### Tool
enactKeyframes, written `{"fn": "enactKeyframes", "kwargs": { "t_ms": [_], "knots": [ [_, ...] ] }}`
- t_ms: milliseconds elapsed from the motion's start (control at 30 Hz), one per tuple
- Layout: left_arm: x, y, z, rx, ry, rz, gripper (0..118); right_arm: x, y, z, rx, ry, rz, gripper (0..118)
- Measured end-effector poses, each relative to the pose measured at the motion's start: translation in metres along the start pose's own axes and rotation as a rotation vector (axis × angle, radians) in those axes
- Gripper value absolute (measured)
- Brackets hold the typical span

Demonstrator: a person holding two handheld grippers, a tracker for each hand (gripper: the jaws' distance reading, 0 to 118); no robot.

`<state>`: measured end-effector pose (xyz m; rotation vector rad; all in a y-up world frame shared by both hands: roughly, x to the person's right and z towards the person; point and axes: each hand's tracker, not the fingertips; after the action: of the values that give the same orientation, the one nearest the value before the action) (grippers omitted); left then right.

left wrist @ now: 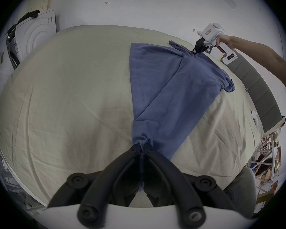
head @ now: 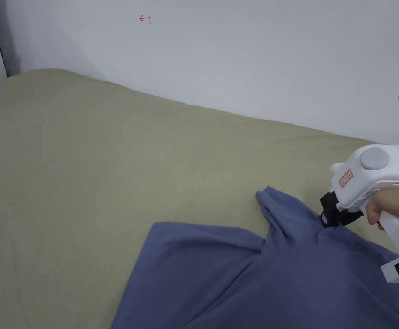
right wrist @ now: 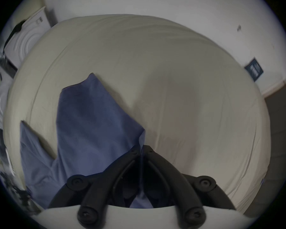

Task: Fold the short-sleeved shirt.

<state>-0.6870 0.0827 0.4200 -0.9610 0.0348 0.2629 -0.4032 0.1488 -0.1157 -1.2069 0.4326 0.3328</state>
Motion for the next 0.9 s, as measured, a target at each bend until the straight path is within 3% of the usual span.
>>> {"fn": "enactKeyframes", "kwargs": {
  "t_ms": [67,200,400,700,900],
  "knots": [
    [0.0,0.0,0.002,0.005,-0.005,0.007,2,-0.004,-0.007,0.019,0.109,-0.025,0.028,5],
    [-0.004,0.005,0.006,0.015,-0.016,0.016,2,0.006,-0.012,0.062,0.217,0.041,-0.068,5],
    [-0.008,0.06,0.027,0.145,-0.087,0.044,2,0.017,-0.035,0.142,0.432,0.073,-0.076,5],
    [-0.007,0.228,0.075,0.38,-0.067,-0.17,2,0.038,-0.057,0.25,0.724,-0.011,-0.08,5],
    [-0.003,0.352,0.096,0.459,-0.026,-0.225,2,0.058,-0.055,0.313,0.9,-0.075,-0.111,5]
  ]
}}
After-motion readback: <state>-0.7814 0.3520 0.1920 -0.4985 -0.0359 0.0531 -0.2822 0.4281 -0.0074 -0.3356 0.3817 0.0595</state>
